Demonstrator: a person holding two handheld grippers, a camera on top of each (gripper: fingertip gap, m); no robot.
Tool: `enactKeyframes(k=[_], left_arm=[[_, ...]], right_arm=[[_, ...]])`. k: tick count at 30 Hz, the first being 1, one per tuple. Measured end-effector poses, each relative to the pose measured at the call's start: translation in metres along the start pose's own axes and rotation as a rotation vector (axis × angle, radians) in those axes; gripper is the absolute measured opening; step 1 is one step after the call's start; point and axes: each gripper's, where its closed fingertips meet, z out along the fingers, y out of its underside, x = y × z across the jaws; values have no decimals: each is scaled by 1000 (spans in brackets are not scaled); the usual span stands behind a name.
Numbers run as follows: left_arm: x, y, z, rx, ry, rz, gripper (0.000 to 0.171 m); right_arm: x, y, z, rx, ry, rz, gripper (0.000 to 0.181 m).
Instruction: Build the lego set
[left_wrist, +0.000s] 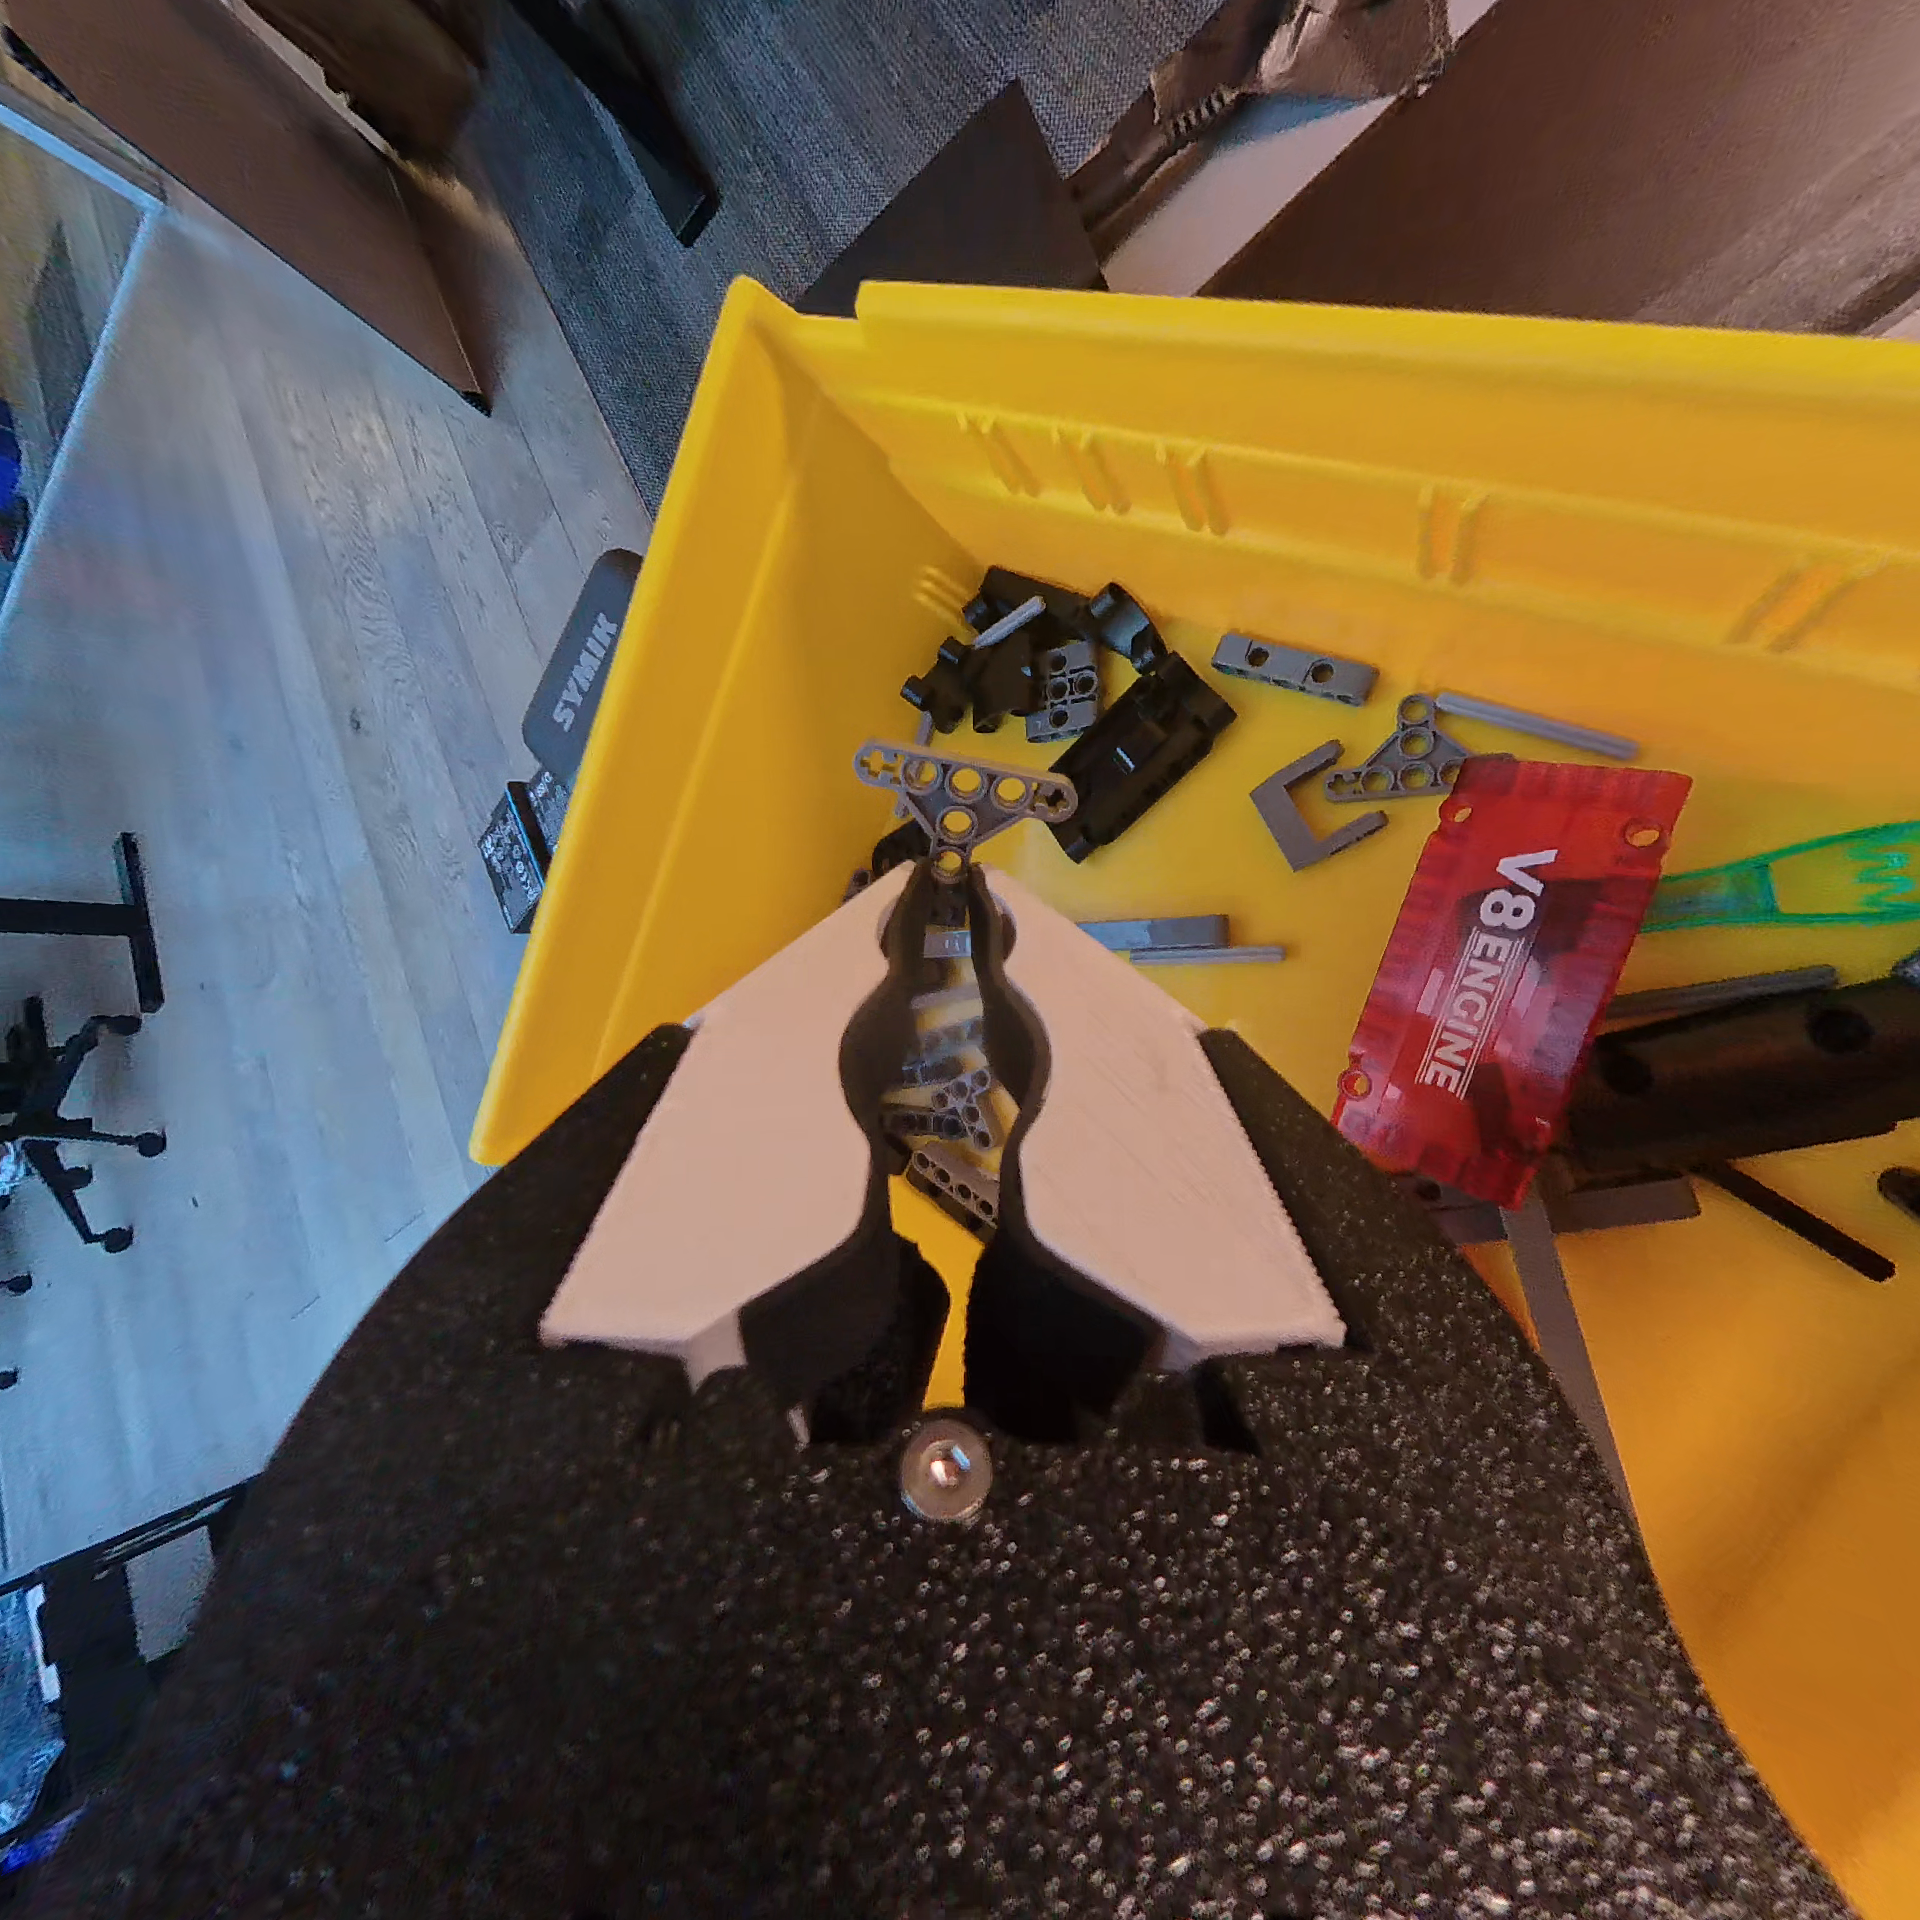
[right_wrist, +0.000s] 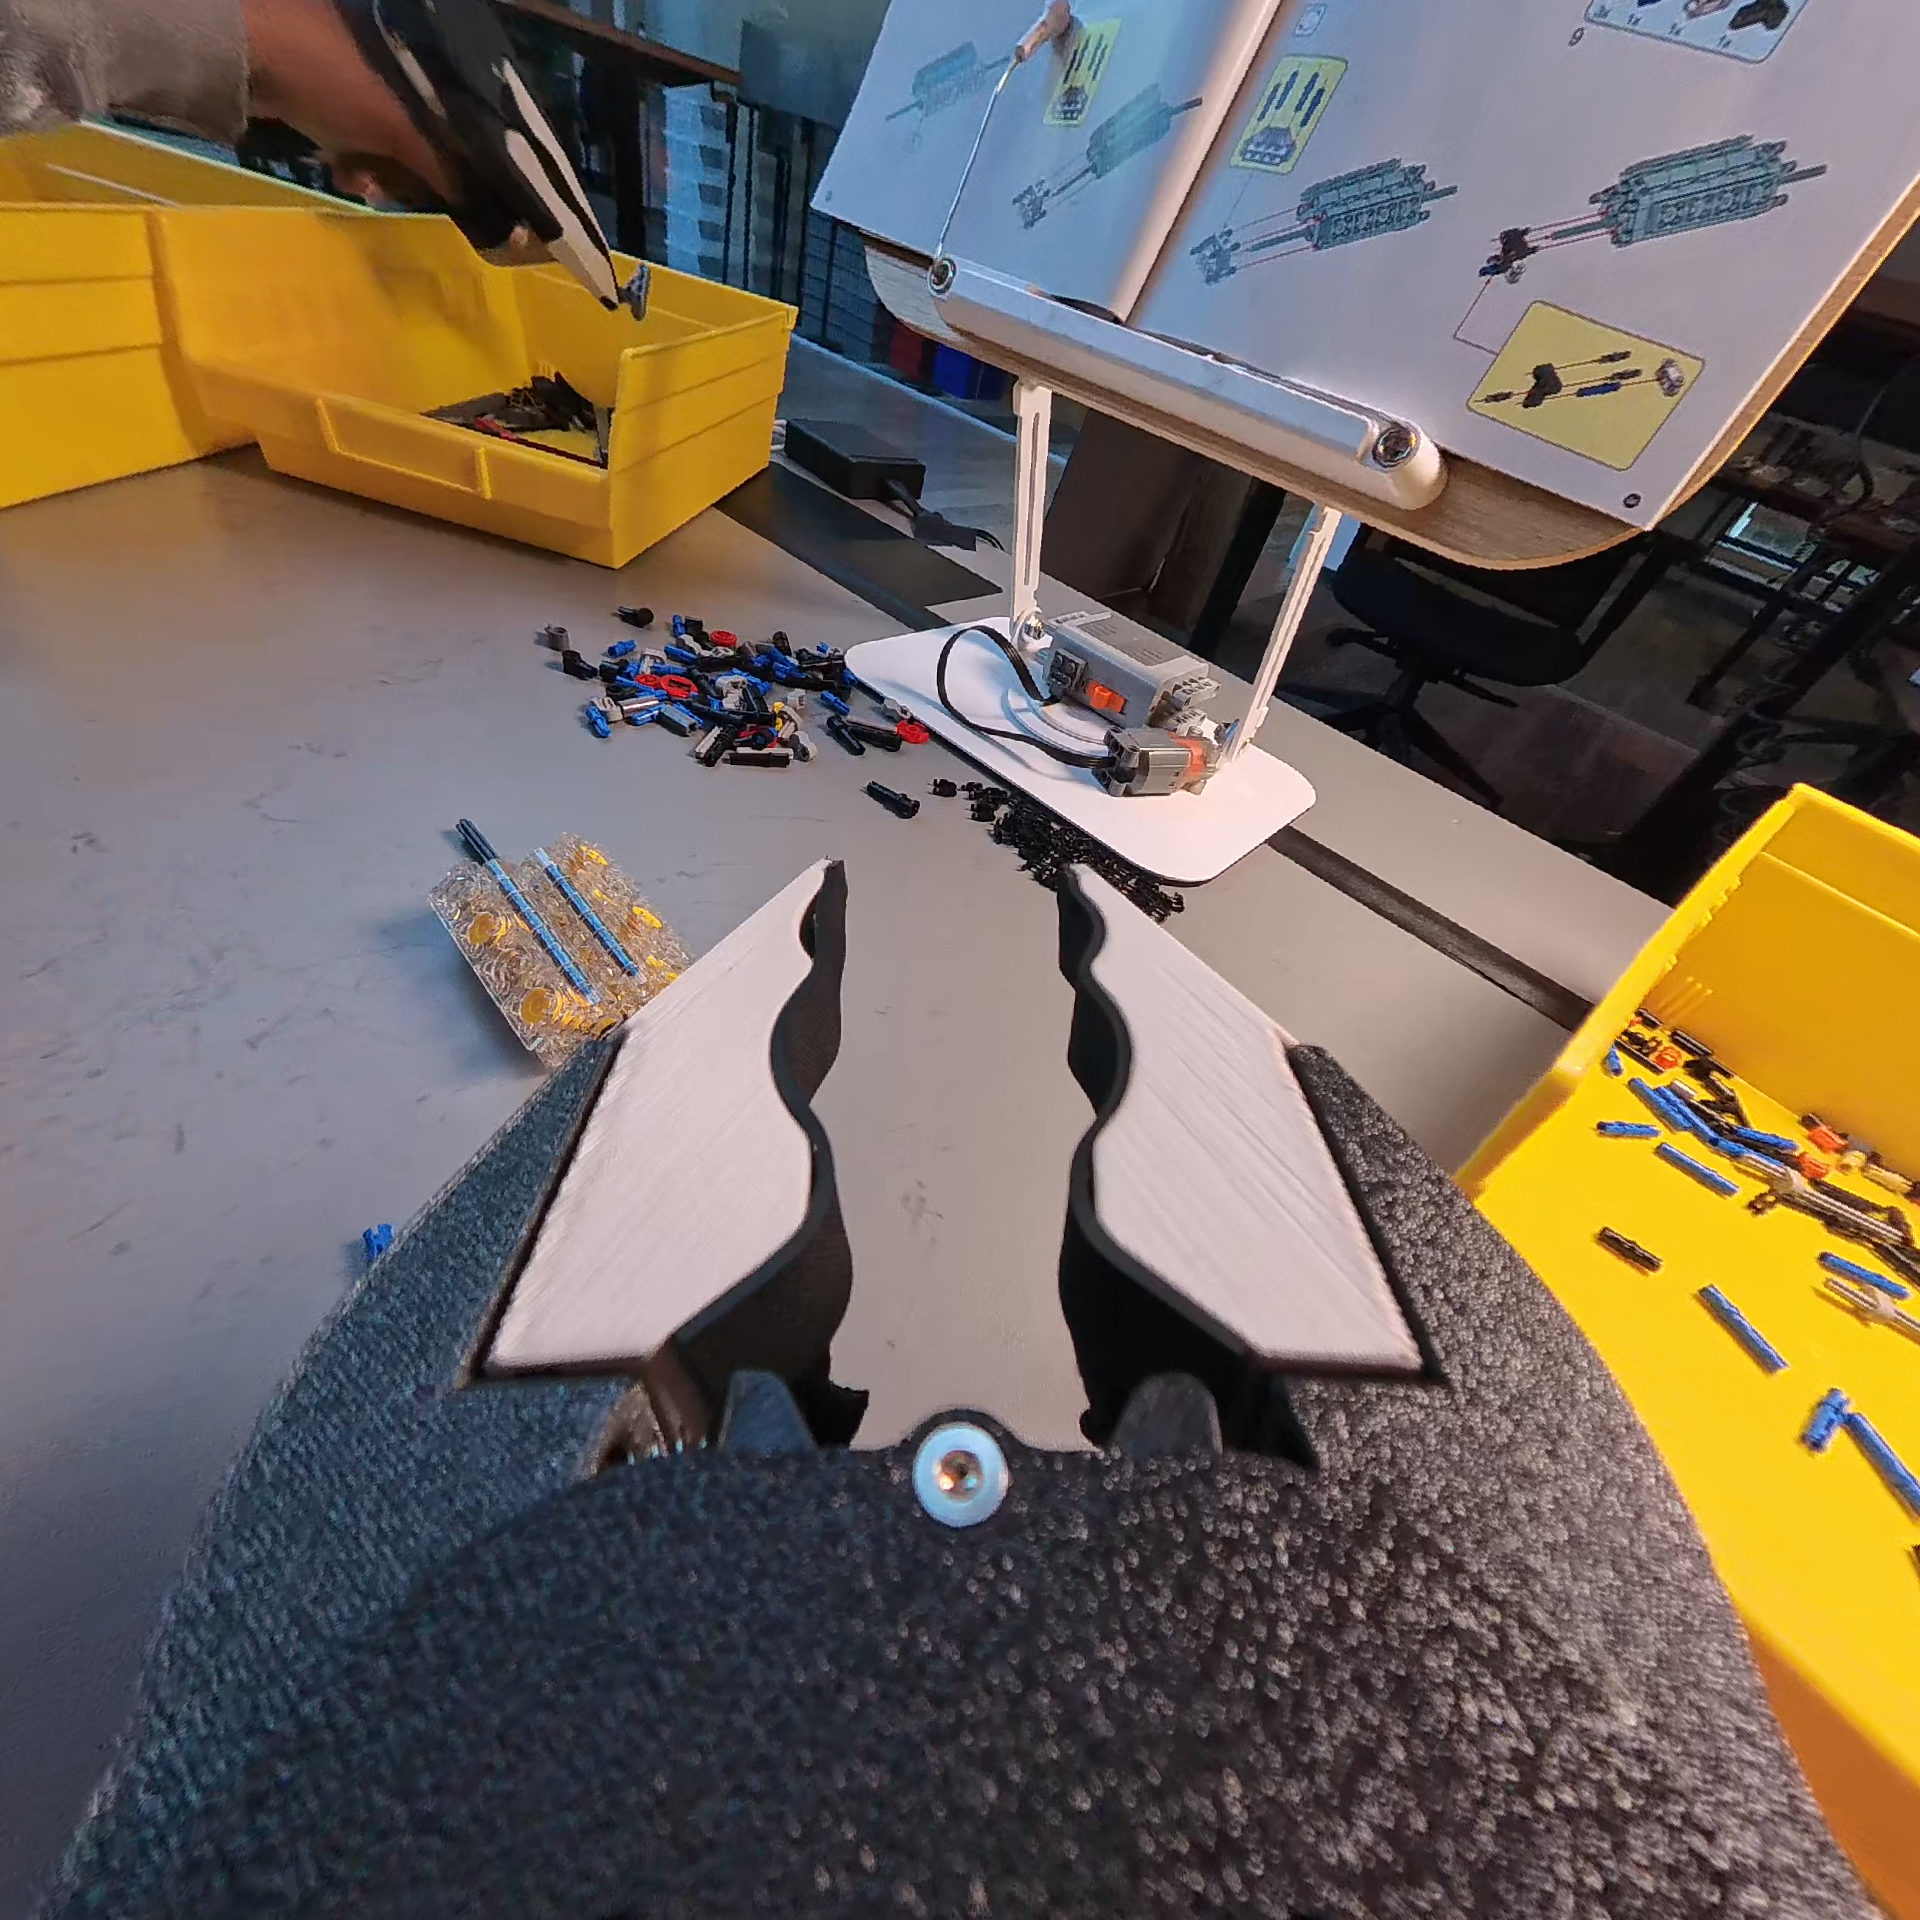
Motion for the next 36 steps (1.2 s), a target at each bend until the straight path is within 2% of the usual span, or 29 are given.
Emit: enactKeyframes(k=[5,10,16,24,30,33,36], left_arm=[[6,10,-1,-25,16,4,6],[24,29,3,-133,128,-51,6],[33,38,6,-217,180,-140,6],[20,33,10,-188,168,-246,6],[26,36,11,-197,206,-311,6],[31,32,10,-179,260,-373,17],[24,20,3,-102,283,-431,24]], right_arm=[[-2,1,1,-6,0,-13,39],[-1,1,0,-4,2,-9,39],[-1,1,1,-9,0,-8,39],[0,1,0,-5,1,-1,39],[-1,2,1,-10,-2,-5,39],[-1,2,1,-11,-2,-6,39],[-1,2,1,-12,-2,-4,39]])
